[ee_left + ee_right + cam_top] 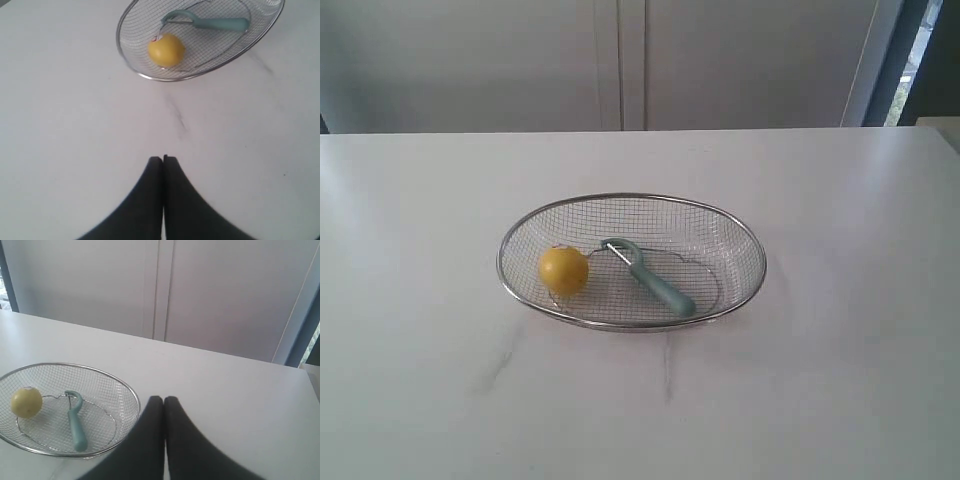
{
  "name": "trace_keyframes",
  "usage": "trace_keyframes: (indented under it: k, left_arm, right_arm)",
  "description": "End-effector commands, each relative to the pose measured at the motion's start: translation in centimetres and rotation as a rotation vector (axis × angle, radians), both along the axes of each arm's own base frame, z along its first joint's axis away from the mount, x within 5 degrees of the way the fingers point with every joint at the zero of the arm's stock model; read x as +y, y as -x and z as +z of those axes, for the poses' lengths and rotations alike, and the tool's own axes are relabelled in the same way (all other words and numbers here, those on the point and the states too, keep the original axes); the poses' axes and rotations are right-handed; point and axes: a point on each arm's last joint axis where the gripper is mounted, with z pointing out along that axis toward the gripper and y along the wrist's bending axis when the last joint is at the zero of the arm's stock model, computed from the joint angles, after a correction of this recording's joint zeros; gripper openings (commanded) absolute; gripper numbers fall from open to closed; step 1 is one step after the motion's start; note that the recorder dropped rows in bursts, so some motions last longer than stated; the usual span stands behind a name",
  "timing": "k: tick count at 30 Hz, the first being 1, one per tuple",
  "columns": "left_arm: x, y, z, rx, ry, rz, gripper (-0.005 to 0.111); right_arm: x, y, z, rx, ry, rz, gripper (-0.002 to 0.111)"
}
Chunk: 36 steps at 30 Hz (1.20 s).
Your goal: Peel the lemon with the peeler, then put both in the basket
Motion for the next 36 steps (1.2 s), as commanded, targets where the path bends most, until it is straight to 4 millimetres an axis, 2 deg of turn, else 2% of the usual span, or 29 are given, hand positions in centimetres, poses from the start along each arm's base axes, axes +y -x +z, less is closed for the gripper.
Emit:
trace_keyframes:
  k: [1,9,11,31,36]
  left_arm:
    - [1.8,2.1,-1.6,0.011,0.002,0.097,0.000]
    - [3.5,4.3,-4.9,0.017,-0.047,0.125,0.000]
    - [3.5,4.4,-5.1,0.037,-0.054,0.124,0.000]
    - [3.6,4.3,-5.1,0.032,-0.069,0.123,0.000]
    - [4.1,5.1,-4.9,-0.016,-0.050,0.128,0.000]
  right_arm:
    - [-0.1,0.0,-0.1,-0.003,-0.014,-0.008,0.000]
    - [-0.1,0.0,-0.1,-0.003,-0.014,-0.008,0.000]
    - [-0.1,0.0,-0.1,-0.003,-0.014,-0.008,0.000]
    - [-0.1,0.0,-0.1,-0.003,-0.014,-0.008,0.000]
    - [-0.1,0.0,-0.1,-0.003,-0.014,-0.008,0.000]
